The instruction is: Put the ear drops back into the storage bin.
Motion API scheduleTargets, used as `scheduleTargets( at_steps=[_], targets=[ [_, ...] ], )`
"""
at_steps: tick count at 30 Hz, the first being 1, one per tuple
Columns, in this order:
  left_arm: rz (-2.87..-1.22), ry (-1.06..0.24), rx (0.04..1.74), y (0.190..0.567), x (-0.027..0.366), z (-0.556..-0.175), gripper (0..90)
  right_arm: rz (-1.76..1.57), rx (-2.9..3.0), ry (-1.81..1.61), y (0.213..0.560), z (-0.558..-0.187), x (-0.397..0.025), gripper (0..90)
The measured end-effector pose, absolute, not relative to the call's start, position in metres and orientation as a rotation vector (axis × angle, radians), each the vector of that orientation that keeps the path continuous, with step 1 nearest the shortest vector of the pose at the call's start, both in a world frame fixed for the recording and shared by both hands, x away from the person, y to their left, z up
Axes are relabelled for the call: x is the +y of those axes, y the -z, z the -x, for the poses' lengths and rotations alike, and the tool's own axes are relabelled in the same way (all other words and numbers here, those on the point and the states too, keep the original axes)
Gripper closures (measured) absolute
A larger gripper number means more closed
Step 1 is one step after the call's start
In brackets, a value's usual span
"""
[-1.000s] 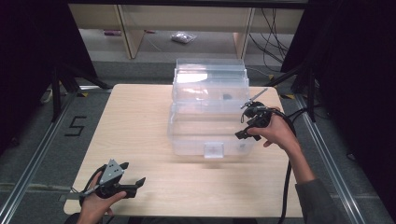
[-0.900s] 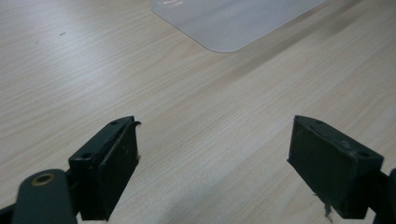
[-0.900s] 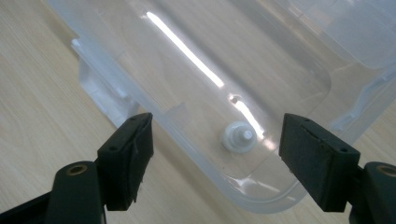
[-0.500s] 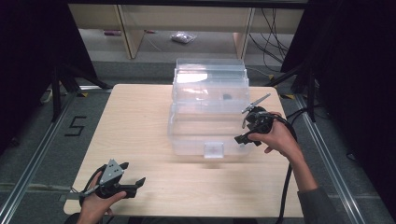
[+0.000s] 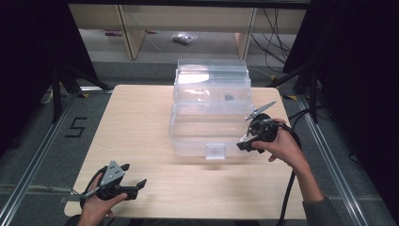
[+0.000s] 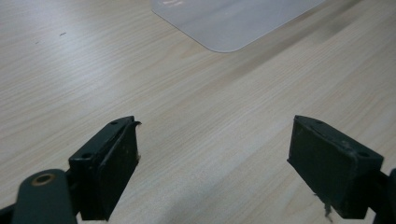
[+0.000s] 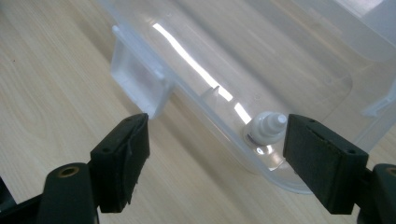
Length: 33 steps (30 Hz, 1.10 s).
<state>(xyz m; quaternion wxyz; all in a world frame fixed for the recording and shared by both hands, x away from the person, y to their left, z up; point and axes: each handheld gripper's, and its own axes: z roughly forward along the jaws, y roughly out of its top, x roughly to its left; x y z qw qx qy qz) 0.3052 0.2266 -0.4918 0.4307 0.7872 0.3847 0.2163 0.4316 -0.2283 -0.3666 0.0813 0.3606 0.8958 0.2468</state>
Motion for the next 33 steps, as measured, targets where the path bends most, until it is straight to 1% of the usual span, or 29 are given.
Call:
scheduleTargets(
  at_steps=[18, 19, 24, 25, 26, 28, 29, 33],
  targets=[
    [-1.962, -0.535, 0.959, 0.492, 0.226, -0.305, 15.4, -1.082, 2.672, -0.769, 0.375, -0.411, -0.228, 23.4],
    [-1.963, -0.535, 0.959, 0.492, 0.226, -0.305, 15.4, -1.029, 2.675, -0.789, 0.377, -0.411, -0.229, 23.4],
    [-1.963, -0.537, 0.961, 0.492, 0.226, -0.305, 15.4, -1.051, 2.682, -0.792, 0.38, -0.404, -0.227, 23.3],
    [-1.963, -0.538, 0.962, 0.492, 0.226, -0.305, 15.4, -1.002, 2.679, -0.805, 0.381, -0.404, -0.227, 23.3],
    [-1.962, -0.536, 0.96, 0.492, 0.226, -0.305, 15.4, -1.063, 2.683, -0.8, 0.381, -0.401, -0.226, 23.2],
    [-1.962, -0.539, 0.962, 0.492, 0.226, -0.305, 15.4, -1.058, 2.686, -0.801, 0.382, -0.398, -0.226, 23.2],
    [-1.962, -0.538, 0.963, 0.492, 0.226, -0.305, 15.4, -1.005, 2.674, -0.821, 0.384, -0.398, -0.226, 23.2],
    [-1.962, -0.538, 0.963, 0.492, 0.226, -0.305, 15.3, -1.025, 2.677, -0.83, 0.387, -0.39, -0.224, 23.0]
  ],
)
